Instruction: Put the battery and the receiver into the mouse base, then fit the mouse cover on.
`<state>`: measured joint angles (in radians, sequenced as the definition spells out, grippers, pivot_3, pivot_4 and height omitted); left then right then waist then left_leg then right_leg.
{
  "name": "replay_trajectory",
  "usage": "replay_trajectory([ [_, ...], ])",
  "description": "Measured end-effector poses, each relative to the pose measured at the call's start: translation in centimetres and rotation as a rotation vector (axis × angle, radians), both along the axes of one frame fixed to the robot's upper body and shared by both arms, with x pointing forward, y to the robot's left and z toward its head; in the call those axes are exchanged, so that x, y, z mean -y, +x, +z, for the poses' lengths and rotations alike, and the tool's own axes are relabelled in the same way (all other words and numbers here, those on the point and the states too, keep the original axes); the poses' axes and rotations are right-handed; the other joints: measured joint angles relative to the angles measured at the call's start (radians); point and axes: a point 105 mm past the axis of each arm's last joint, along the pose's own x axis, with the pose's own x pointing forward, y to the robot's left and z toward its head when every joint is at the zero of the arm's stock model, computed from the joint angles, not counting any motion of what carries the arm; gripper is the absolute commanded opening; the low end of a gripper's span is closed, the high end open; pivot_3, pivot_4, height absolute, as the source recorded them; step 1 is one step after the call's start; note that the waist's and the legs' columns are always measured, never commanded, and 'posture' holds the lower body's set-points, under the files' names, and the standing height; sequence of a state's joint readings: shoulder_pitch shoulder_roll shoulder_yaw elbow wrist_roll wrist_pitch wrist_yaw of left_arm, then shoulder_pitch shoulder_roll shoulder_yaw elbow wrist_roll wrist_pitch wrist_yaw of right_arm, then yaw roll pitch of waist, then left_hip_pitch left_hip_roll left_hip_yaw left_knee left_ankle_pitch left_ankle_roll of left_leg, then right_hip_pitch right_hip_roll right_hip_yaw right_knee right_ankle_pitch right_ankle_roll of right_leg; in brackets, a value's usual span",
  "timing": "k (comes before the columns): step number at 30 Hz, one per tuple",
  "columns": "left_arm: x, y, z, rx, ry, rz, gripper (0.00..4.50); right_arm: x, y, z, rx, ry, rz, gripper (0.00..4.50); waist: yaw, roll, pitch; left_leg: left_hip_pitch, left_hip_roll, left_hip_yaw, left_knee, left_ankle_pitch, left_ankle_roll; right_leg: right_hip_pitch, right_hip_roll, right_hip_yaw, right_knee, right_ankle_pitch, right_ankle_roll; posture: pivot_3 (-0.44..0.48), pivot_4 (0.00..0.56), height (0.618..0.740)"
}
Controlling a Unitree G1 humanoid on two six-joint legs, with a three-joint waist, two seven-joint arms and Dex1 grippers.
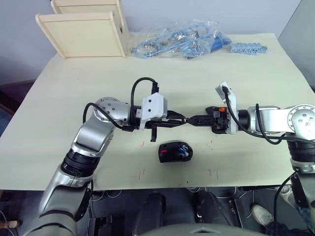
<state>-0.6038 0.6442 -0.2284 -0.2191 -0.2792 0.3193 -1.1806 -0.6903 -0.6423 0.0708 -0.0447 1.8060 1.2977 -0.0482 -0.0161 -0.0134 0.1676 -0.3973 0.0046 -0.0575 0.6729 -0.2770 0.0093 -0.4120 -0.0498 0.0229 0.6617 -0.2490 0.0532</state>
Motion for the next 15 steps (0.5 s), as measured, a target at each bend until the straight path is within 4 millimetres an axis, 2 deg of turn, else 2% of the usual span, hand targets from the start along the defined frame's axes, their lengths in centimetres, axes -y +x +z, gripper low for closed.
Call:
replay_trajectory([
  [7,0.00,0.00,-0.01,0.000,0.000,0.000,0.04,0.00,0.00,0.00,0.000,0.000,0.000,0.04,0.000,0.000,0.000,0.000,0.000,0.000,0.000,0.000,0.000,0.000,0.000,0.000,0.000,0.000,0.000,0.000,0.150,0.740],
  [8,0.01,-0.01,-0.02,-0.002,-0.001,0.000,0.52,0.01,-0.01,0.00,0.000,-0.001,0.000,0.01,0.000,0.000,0.000,0.000,0.000,0.000,0.000,0.000,0.000,0.000,0.000,0.000,0.000,0.000,0.000,0.000,0.150,0.740],
  [10,0.04,-0.14,-0.12,-0.028,-0.012,-0.002,1.16,0.07,-0.04,0.03,0.002,-0.003,0.000,0.00,0.000,0.000,0.000,0.000,0.000,0.000,0.000,0.000,0.000,0.000,0.000,0.000,0.000,0.000,0.000,0.000,0.150,0.740],
  [11,0.09,-0.27,-0.32,-0.072,-0.043,0.008,1.67,0.38,-0.03,0.08,0.008,-0.016,-0.006,0.00,0.000,0.000,0.000,0.000,0.000,0.000,0.000,0.000,0.000,0.000,0.000,0.000,0.000,0.000,0.000,0.000,0.150,0.740],
  [13,0.03,-0.26,-0.52,-0.105,-0.057,0.020,2.30,0.59,-0.01,0.09,0.011,-0.025,-0.011,0.00,0.000,0.000,0.000,0.000,0.000,0.000,0.000,0.000,0.000,0.000,0.000,0.000,0.000,0.000,0.000,0.000,0.150,0.740],
  [14,-0.14,-0.23,-0.43,-0.141,-0.080,0.042,2.79,0.79,-0.14,0.10,0.017,-0.039,-0.007,0.00,0.000,0.000,0.000,0.000,0.000,0.000,0.000,0.000,0.000,0.000,0.000,0.000,0.000,0.000,0.000,0.000,0.150,0.740],
  [15,-0.19,-0.27,-0.38,-0.149,-0.086,0.046,3.02,0.87,-0.17,0.11,0.019,-0.043,-0.007,0.00,0.000,0.000,0.000,0.000,0.000,-0.001,0.000,0.000,0.000,0.000,0.000,0.000,0.000,0.000,0.000,0.000,0.150,0.740],
])
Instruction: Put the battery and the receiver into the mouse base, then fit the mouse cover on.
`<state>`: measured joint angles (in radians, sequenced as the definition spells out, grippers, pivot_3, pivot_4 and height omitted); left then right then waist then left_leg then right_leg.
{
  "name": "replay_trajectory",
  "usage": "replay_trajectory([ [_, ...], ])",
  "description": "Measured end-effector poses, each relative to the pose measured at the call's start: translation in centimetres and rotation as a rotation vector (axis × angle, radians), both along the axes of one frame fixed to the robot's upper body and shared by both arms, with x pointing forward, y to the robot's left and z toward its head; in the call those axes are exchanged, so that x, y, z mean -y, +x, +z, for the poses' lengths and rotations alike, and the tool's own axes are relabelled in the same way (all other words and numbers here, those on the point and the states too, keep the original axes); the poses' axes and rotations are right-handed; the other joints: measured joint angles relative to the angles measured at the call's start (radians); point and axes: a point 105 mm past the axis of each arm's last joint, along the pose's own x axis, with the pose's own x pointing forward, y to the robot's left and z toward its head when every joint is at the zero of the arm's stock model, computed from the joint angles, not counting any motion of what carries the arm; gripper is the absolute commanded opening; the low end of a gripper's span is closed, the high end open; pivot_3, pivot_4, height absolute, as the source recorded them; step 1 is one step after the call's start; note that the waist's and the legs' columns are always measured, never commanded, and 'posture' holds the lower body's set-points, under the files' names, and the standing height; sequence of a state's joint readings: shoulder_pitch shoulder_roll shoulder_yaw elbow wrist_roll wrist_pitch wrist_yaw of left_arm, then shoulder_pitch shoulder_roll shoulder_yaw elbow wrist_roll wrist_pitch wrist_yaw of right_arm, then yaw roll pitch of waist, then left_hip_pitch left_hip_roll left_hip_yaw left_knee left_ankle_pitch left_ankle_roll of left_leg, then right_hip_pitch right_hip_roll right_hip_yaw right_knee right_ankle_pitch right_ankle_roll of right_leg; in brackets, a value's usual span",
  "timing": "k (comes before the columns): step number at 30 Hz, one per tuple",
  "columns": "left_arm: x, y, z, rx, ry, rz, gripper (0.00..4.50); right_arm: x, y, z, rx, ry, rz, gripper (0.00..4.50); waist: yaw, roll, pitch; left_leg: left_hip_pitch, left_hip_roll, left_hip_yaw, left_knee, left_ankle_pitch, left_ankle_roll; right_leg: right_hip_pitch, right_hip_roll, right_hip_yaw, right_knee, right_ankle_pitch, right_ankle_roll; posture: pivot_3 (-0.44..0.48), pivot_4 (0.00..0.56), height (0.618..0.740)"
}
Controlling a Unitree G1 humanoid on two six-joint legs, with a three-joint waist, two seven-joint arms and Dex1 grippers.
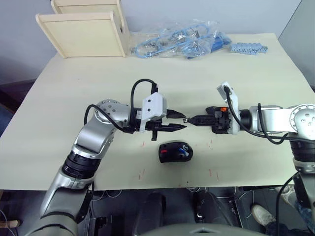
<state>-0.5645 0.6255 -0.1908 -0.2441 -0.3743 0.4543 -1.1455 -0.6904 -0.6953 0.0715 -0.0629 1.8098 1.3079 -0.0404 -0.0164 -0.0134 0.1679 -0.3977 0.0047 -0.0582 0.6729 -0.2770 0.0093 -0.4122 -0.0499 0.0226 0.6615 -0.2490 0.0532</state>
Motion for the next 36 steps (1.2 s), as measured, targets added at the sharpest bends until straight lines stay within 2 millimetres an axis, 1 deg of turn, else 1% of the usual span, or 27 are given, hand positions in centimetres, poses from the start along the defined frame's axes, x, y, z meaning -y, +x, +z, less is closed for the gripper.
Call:
replay_trajectory([
  [3,-0.4,-0.5,0.3,-0.065,-0.036,0.023,4.35,0.7,0.0,0.1,0.009,-0.029,-0.008,0.00,0.000,0.000,0.000,0.000,0.000,0.000,0.000,0.000,0.000,0.000,0.000,0.000,0.000,0.000,0.000,0.000,0.150,0.740],
  [4,-0.7,-0.8,0.2,-0.090,-0.041,0.028,4.48,1.0,-0.1,0.1,0.011,-0.041,-0.010,0.00,-0.001,0.000,0.000,0.000,0.000,0.000,0.000,0.000,0.000,0.000,0.000,0.000,0.000,0.000,0.000,0.000,0.150,0.740],
  [6,-1.0,-1.0,0.1,-0.125,-0.057,0.043,4.48,1.3,-0.1,0.1,0.014,-0.060,-0.013,0.00,-0.001,0.000,0.000,0.000,0.000,0.000,0.000,0.000,0.000,0.000,0.000,0.000,0.000,0.000,0.000,0.000,0.150,0.740],
  [9,-1.8,-1.8,-0.5,-0.186,-0.058,0.060,4.48,1.9,-0.6,0.5,0.036,-0.105,0.004,0.00,-0.001,0.000,0.000,0.000,0.000,0.000,0.000,0.000,0.000,0.000,0.000,0.000,0.000,0.000,0.000,0.000,0.150,0.740],
  [11,-2.7,-2.5,-1.6,-0.223,-0.042,0.082,4.48,2.7,-1.0,0.8,0.053,-0.158,0.011,0.00,0.000,0.001,0.000,0.000,0.000,0.000,0.000,0.000,0.000,0.000,0.000,0.000,-0.001,0.000,0.000,0.000,0.150,0.740],
  [12,-3.2,-2.9,-2.5,-0.252,-0.028,0.097,4.48,3.2,-1.2,1.1,0.062,-0.181,0.013,0.00,0.001,0.001,0.000,0.000,0.000,0.001,0.000,0.000,0.000,0.000,0.000,0.000,-0.001,0.000,0.000,0.000,0.150,0.740],
  [16,-3.7,-3.6,-4.2,-0.283,-0.010,0.111,4.48,3.9,-2.0,1.5,0.082,-0.224,0.036,0.00,0.004,0.000,0.001,0.000,0.000,0.000,0.000,0.000,0.000,0.000,0.000,0.000,-0.001,0.000,0.000,0.000,0.150,0.740],
  [20,-3.8,-3.7,-4.7,-0.252,0.014,0.114,4.48,4.3,-2.8,1.6,0.100,-0.271,0.060,0.00,0.005,0.001,0.001,0.000,0.000,0.001,0.000,0.000,0.000,0.000,0.000,0.000,-0.001,0.000,0.000,0.000,0.150,0.740],
  [22,-3.6,-4.0,-5.4,-0.251,0.034,0.102,4.48,4.5,-3.2,1.7,0.112,-0.294,0.072,0.00,0.004,0.001,0.001,0.000,0.000,0.001,-0.001,0.000,0.000,0.000,0.000,0.000,-0.001,0.000,0.000,0.000,0.150,0.740],
  [26,-3.4,-4.0,-5.8,-0.217,0.059,0.092,4.48,4.7,-3.7,1.9,0.132,-0.328,0.085,0.00,0.005,0.001,0.001,0.000,0.000,0.001,-0.001,0.000,0.000,0.000,0.000,0.000,-0.001,0.000,0.000,0.000,0.150,0.740],
  [29,-2.9,-3.9,-7.5,-0.215,0.094,0.081,4.48,4.8,-4.9,1.4,0.138,-0.374,0.115,0.00,0.005,0.001,0.001,0.000,0.000,0.001,-0.001,0.000,0.000,0.000,0.000,0.000,-0.002,0.000,0.000,0.000,0.150,0.740],
  [33,-2.8,-3.8,-7.8,-0.196,0.111,0.071,4.48,5.0,-5.3,1.2,0.134,-0.384,0.115,0.00,0.005,0.000,0.002,0.000,0.000,0.001,-0.001,0.000,0.000,0.000,0.000,0.001,-0.001,0.000,0.000,0.000,0.150,0.740],
  [36,-2.8,-3.9,-8.3,-0.196,0.131,0.056,4.48,5.0,-5.5,1.1,0.130,-0.378,0.112,0.00,0.004,0.000,0.002,0.000,0.001,0.001,-0.001,0.000,0.000,0.000,0.000,0.001,-0.001,0.000,0.000,0.000,0.150,0.740],
])
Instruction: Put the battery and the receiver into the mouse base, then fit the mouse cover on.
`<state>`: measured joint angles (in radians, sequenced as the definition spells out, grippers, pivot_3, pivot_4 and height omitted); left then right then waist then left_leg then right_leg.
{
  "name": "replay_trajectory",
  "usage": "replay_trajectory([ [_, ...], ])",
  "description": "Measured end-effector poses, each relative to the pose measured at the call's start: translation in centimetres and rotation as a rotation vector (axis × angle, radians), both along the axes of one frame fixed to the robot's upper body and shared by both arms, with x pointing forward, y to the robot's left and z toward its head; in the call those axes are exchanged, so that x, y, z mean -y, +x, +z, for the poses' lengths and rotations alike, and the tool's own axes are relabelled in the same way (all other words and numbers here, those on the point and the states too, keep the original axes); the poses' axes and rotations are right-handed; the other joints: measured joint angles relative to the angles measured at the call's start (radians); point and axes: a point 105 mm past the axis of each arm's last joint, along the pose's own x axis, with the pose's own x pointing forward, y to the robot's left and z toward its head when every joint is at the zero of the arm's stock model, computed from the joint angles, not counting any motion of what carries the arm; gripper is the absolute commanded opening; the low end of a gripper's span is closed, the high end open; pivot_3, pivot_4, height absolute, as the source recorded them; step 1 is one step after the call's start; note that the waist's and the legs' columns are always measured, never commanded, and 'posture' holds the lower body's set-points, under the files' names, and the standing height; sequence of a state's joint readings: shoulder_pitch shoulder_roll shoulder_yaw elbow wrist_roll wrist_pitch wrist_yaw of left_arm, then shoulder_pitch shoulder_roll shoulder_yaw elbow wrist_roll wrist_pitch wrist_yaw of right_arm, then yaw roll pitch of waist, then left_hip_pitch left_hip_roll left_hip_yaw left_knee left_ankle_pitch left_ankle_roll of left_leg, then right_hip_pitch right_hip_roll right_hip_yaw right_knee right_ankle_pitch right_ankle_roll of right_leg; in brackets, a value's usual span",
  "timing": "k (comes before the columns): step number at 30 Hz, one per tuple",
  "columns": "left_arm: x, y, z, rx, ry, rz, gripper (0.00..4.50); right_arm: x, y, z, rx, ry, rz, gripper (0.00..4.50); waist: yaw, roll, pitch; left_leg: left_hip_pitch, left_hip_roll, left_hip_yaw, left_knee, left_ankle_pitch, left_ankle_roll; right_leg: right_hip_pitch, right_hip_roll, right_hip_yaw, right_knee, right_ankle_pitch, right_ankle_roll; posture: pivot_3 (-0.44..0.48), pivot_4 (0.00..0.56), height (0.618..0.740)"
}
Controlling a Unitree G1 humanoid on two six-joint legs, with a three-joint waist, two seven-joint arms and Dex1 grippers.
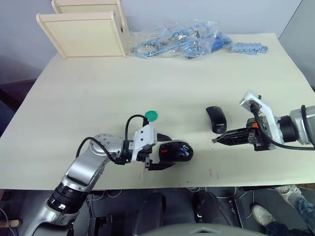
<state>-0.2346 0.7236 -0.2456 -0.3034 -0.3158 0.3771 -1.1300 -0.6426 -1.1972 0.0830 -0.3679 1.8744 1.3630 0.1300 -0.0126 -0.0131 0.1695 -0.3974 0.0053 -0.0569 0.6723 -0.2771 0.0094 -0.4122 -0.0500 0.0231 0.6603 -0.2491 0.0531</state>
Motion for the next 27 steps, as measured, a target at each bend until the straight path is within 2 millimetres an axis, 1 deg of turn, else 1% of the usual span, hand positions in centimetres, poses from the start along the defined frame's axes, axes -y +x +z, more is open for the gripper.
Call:
replay_trajectory([
  [4,0.4,1.0,-0.2,0.050,0.029,-0.008,4.48,0.0,-0.4,-0.3,-0.003,0.008,-0.007,0.00,0.003,0.000,0.000,-0.001,0.000,0.000,0.000,0.000,0.000,0.000,0.000,0.000,0.000,0.000,0.000,0.000,0.150,0.740],
  [11,0.7,1.2,-0.6,0.061,0.036,-0.011,4.48,0.0,-0.3,0.0,0.014,0.017,-0.022,0.00,0.001,0.000,0.000,0.000,0.000,0.000,0.000,0.000,0.000,0.000,0.000,0.000,0.000,0.000,0.000,0.000,0.150,0.740],
  [21,1.3,1.1,-1.0,0.076,0.049,-0.034,4.48,-0.1,-0.3,0.2,0.022,0.025,-0.031,0.00,0.002,0.000,0.000,0.000,0.000,0.000,0.000,0.000,0.000,0.000,0.000,0.000,0.000,0.000,0.000,0.000,0.150,0.740],
  [27,1.3,1.5,-1.1,0.083,0.050,-0.032,4.48,0.0,-0.3,0.2,0.022,0.025,-0.033,0.00,0.002,0.000,0.000,0.000,0.000,0.000,0.000,0.000,0.000,0.000,0.000,0.000,0.000,0.000,0.000,0.000,0.150,0.740],
])
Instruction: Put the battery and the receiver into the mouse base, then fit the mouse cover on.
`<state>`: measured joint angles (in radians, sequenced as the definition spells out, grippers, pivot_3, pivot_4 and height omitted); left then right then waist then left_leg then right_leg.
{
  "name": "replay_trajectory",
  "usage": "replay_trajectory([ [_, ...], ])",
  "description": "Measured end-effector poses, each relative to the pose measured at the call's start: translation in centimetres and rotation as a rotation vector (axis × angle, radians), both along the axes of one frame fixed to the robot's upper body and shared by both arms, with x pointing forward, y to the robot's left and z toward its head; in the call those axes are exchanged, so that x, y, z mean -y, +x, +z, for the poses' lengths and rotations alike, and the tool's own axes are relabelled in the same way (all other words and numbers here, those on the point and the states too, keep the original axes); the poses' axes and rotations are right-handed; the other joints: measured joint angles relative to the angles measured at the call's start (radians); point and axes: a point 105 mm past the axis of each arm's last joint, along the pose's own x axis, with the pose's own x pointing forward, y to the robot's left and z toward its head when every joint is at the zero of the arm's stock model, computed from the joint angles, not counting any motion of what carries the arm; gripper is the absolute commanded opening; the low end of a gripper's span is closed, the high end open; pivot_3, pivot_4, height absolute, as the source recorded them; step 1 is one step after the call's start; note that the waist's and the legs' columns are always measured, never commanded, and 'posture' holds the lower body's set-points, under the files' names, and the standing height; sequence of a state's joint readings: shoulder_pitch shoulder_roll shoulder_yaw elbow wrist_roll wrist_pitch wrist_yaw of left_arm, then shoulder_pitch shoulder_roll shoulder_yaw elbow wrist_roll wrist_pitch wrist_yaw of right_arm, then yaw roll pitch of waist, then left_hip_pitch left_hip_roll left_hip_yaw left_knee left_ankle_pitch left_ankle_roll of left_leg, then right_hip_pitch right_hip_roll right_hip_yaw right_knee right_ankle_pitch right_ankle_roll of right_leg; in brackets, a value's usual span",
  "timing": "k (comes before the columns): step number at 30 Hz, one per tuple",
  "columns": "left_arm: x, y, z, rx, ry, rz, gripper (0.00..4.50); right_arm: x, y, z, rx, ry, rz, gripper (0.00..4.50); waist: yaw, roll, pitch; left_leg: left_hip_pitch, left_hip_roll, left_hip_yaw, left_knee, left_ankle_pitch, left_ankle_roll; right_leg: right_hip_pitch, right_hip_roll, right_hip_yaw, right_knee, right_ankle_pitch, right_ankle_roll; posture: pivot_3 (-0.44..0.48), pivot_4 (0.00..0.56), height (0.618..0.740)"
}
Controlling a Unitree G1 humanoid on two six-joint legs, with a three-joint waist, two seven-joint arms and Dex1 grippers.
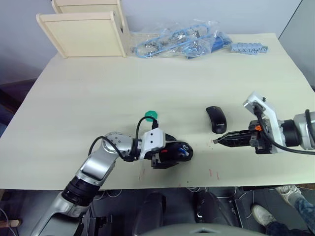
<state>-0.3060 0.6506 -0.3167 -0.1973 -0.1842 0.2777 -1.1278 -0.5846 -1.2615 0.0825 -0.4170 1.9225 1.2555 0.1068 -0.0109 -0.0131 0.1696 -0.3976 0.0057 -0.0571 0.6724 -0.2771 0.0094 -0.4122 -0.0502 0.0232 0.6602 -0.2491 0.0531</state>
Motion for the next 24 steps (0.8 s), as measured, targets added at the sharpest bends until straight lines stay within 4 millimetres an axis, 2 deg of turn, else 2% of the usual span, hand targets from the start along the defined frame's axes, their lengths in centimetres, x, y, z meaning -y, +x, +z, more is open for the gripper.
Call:
replay_trajectory([
  [23,0.47,0.22,-0.12,0.005,0.001,-0.005,4.48,-0.25,-0.08,-0.31,-0.006,-0.002,0.005,0.00,0.000,0.000,0.000,0.000,0.000,0.000,0.000,0.000,0.000,0.000,0.000,0.000,0.000,0.000,0.000,0.000,0.150,0.740],
  [24,0.49,0.22,-0.12,0.005,0.000,-0.006,4.25,-0.27,-0.11,-0.33,-0.007,-0.002,0.007,0.00,0.000,0.000,0.000,0.000,0.000,0.000,0.000,0.000,0.000,0.000,0.000,0.000,0.000,0.000,0.000,0.000,0.150,0.740],
])
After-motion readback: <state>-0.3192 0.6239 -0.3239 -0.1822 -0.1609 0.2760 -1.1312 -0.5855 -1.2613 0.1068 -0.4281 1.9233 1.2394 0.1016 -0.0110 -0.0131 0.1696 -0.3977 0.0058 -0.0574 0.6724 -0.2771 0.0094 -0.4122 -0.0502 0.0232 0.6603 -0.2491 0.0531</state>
